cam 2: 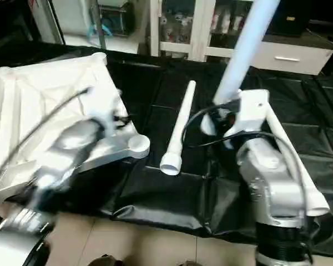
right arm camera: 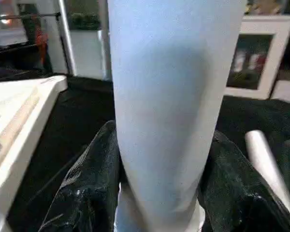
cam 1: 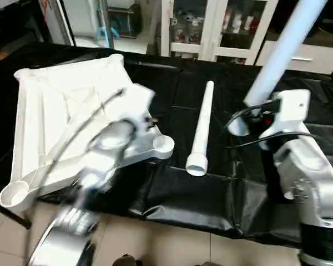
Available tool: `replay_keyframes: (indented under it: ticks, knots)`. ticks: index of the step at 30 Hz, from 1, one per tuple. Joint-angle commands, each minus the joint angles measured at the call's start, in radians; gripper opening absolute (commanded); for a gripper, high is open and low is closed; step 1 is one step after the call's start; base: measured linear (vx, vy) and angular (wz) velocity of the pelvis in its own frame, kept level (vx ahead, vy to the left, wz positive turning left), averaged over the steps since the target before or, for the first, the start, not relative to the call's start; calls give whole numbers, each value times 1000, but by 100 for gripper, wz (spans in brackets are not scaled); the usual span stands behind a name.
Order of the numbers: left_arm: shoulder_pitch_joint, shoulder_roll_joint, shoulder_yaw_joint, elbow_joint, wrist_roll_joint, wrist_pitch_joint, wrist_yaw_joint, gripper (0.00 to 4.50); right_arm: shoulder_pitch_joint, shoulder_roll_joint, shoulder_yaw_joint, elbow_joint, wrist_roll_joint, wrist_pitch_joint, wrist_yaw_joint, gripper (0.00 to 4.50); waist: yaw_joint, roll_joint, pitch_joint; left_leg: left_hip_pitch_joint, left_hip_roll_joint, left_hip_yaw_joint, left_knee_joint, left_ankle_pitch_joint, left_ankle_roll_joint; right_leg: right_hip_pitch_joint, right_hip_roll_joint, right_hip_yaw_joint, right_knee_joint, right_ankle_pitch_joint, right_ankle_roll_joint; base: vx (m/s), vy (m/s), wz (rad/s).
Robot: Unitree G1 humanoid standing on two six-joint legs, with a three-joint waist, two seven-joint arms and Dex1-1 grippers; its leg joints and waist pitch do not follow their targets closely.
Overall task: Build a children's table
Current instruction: Pick table leg
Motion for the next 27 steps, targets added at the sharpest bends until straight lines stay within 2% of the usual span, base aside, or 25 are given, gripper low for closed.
replay_keyframes:
  ticks: [1,2,4,5,6,7,8,9,10,12,14,15,16,17,19,20,22,23,24,27]
  knots:
    - [-31,-14,-20,89,25,-34,-16,347,-1,-15,-20,-36,11,20,3,188,-3,-7,-81,9,35,-19,-72,-83,-7,60,-69,46,-71,-73,-149,0,0,0]
    - [-52,-23,-28,133,33,-49,-26,347,-2,-23,-21,-41,10,25,5,188,-8,-7,-80,5,34,-18,-71,-73,1,61,-68,45,-71,-57,-157,0,0,0]
    - [-123,-43,-75,287,87,-97,-46,347,-5,-55,-32,-69,9,48,12,188,-20,4,-81,9,30,-17,-66,-70,23,61,-64,45,-76,-41,-172,0,0,0]
    - [-125,-43,-77,291,89,-98,-47,347,-5,-56,-32,-70,9,48,12,188,-22,-1,-81,9,28,-16,-66,-72,27,62,-62,45,-78,-44,-168,0,0,0]
    - [-142,-47,-83,331,100,-116,-47,347,-5,-62,-36,-78,12,56,12,188,-25,-2,-83,6,32,-19,-66,-60,36,68,-67,45,-73,-24,-181,0,0,0]
    - [-148,-49,-84,345,102,-121,-50,347,-5,-66,-38,-81,13,60,12,188,-28,7,-83,5,34,-20,-64,-53,44,67,-69,44,-71,-10,-197,0,0,0]
    - [-176,-58,-87,416,111,-146,-63,347,-5,-80,-48,-98,19,77,14,188,-31,5,-83,5,34,-18,-63,-56,49,67,-69,44,-73,-8,-205,0,0,0]
    - [-190,-65,-90,453,117,-149,-68,347,-1,-93,-54,-112,20,89,18,188,-33,10,-84,10,30,-17,-61,-66,56,66,-65,43,-77,-28,-208,0,0,0]
    - [-203,-71,-99,489,128,-163,-74,347,3,-106,-60,-128,25,102,22,188,-35,10,-83,10,34,-18,-62,-67,61,68,-67,44,-78,-27,-217,0,0,0]
    - [-221,-84,-109,549,145,-191,-76,347,12,-126,-67,-155,33,121,34,188,-38,8,-84,10,35,-18,-63,-77,68,69,-67,42,-79,-38,-224,0,0,0]
    - [-226,-89,-112,573,151,-210,-75,347,16,-132,-67,-165,34,126,35,188,-42,20,-85,10,39,-20,-63,-71,77,68,-69,40,-79,-26,-238,0,0,0]
    - [-236,-96,-111,611,157,-233,-75,347,20,-137,-68,-177,35,134,35,188,-45,15,-87,9,38,-19,-62,-66,86,69,-69,40,-79,-17,-244,0,0,0]
    - [-238,-98,-111,618,158,-236,-75,347,21,-138,-68,-179,35,136,35,188,-45,16,-87,8,36,-18,-61,-65,96,68,-68,39,-82,-21,-248,0,0,0]
    - [-243,-105,-113,639,164,-250,-76,347,26,-142,-72,-191,36,143,35,188,-45,29,-87,10,38,-19,-60,-70,96,66,-71,39,-81,-26,-252,0,0,0]
    - [-252,-120,-111,672,172,-268,-80,347,34,-147,-78,-208,40,155,32,188,-48,28,-87,10,38,-19,-61,-88,98,67,-70,39,-85,-41,-253,0,0,0]
    - [-256,-124,-109,682,173,-273,-82,347,35,-149,-79,-211,42,158,31,188,-50,24,-87,10,37,-18,-61,-98,98,67,-69,38,-88,-58,-249,0,0,0]
    - [-263,-138,-112,701,180,-291,-87,347,38,-149,-83,-220,44,167,29,188,-50,25,-84,9,36,-16,-62,-116,94,64,-70,38,-95,-112,-240,0,0,0]
    - [-266,-147,-113,705,180,-300,-92,347,40,-150,-83,-223,42,169,28,188,-49,34,-85,12,38,-18,-62,-119,90,63,-71,38,-94,-120,-239,0,0,0]
    - [-270,-155,-109,712,178,-310,-95,347,41,-151,-84,-226,42,172,26,188,-52,29,-83,10,38,-18,-64,-128,88,63,-69,37,-98,-133,-234,0,0,0]
    - [-284,-181,-91,729,167,-344,-105,347,42,-152,-84,-232,44,178,21,188,-52,28,-86,7,36,-18,-62,-121,91,63,-70,37,-99,-137,-229,0,0,0]
